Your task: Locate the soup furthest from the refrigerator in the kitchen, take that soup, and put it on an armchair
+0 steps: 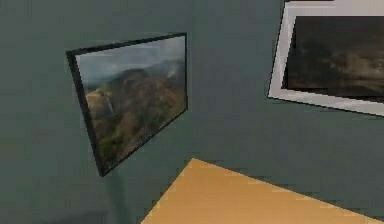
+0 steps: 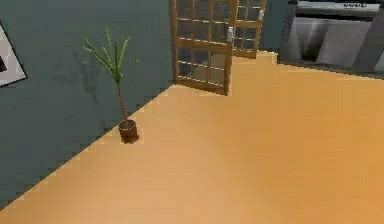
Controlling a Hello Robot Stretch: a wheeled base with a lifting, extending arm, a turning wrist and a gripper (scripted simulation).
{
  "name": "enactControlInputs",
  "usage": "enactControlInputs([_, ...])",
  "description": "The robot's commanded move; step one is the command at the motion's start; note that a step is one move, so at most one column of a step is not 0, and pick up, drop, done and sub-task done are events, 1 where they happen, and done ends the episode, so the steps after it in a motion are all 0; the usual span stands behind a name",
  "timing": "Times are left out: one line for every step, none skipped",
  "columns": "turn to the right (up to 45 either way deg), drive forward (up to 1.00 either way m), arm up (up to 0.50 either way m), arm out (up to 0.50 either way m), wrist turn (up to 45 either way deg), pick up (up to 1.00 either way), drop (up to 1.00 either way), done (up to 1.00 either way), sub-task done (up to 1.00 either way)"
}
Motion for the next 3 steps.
enactControlInputs([0.0, 0.15, 0.00, 0.00, 0.0, 0.00, 0.00, 0.00, 0.00])
enactControlInputs([-45.0, 0.00, 0.00, 0.00, 0.0, 0.00, 0.00, 0.00, 0.00])
enactControlInputs([-9.0, 0.00, 0.00, 0.00, 0.0, 0.00, 0.00, 0.00, 0.00])
